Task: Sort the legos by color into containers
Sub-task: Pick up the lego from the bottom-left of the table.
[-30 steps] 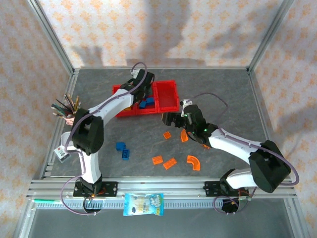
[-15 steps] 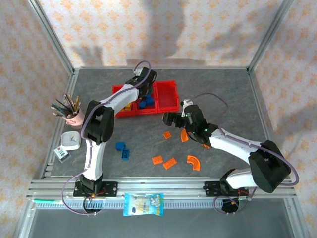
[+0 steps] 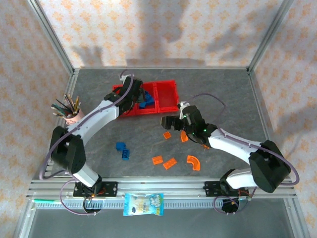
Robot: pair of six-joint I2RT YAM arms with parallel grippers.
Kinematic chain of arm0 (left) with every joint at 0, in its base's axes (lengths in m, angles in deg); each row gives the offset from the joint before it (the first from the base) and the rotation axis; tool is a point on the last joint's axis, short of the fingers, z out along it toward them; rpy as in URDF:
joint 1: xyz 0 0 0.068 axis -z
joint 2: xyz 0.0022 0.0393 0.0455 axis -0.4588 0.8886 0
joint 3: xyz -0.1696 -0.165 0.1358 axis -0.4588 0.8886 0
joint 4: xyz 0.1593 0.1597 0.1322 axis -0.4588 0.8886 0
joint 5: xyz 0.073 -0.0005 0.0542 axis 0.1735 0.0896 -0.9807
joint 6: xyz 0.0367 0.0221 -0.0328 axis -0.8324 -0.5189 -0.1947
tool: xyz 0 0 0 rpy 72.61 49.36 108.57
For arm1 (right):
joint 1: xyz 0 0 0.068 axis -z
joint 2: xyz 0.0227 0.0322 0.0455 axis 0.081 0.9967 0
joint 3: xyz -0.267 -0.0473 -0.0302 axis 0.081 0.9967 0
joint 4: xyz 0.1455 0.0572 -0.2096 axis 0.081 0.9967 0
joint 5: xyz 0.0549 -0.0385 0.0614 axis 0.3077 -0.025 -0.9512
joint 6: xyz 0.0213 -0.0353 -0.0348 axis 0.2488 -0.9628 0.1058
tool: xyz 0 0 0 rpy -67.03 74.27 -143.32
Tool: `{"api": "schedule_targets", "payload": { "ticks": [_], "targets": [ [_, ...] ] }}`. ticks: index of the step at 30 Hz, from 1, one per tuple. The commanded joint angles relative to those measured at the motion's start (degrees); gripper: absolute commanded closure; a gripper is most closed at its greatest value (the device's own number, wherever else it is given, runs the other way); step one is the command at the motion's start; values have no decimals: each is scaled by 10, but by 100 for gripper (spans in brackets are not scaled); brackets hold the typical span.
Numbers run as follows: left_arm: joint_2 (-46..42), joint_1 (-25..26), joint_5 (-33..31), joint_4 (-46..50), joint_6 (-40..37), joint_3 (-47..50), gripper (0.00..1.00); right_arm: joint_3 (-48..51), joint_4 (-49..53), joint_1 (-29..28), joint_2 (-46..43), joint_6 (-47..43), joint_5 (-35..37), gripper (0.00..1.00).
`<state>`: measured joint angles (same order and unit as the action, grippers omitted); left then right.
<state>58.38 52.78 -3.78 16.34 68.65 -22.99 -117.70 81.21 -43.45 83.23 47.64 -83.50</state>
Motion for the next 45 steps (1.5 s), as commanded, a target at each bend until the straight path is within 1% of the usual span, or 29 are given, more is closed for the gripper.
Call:
{"api": "schedule_targets", "payload": {
  "ticks": [1, 6, 7, 9, 12, 15, 20, 21, 24, 30, 34, 40, 45],
  "targets": [
    [-57, 1, 13, -4, 16, 75, 41, -21, 25, -25, 4, -26, 9, 0],
    [-149, 1, 14, 14, 49, 181, 41, -10, 19, -64, 5, -22, 12, 0],
    [-164, 1, 20, 15, 67, 201, 40, -6, 14, -73, 5, -18, 9, 0],
    [-185, 2, 25, 22, 77, 234, 40, 2, 8, -89, 7, -6, 12, 0],
    [-203, 1, 27, 46, 99, 271, 38, 21, -12, -117, 7, 24, 13, 0],
    [-221, 2, 51, 42, 117, 321, 36, 37, -28, -142, 13, 42, 25, 0],
    [-224, 1, 45, 57, 145, 368, 33, 50, -54, -157, 35, 67, 18, 0],
    [-221, 2, 53, 50, 148, 377, 33, 51, -58, -159, 40, 70, 18, 0],
    [-210, 6, 82, 28, 152, 395, 31, 52, -70, -159, 49, 76, 12, 0],
    [-195, 18, 92, 17, 155, 401, 30, 46, -69, -159, 56, 73, 16, 0],
    [-189, 26, 80, 26, 162, 403, 30, 46, -66, -159, 58, 71, 19, 0],
    [-182, 38, 63, 30, 170, 407, 37, 47, -70, -159, 62, 71, 22, 0],
    [-182, 38, 51, 25, 172, 410, 46, 43, -69, -159, 63, 70, 22, 0]
  ]
}}
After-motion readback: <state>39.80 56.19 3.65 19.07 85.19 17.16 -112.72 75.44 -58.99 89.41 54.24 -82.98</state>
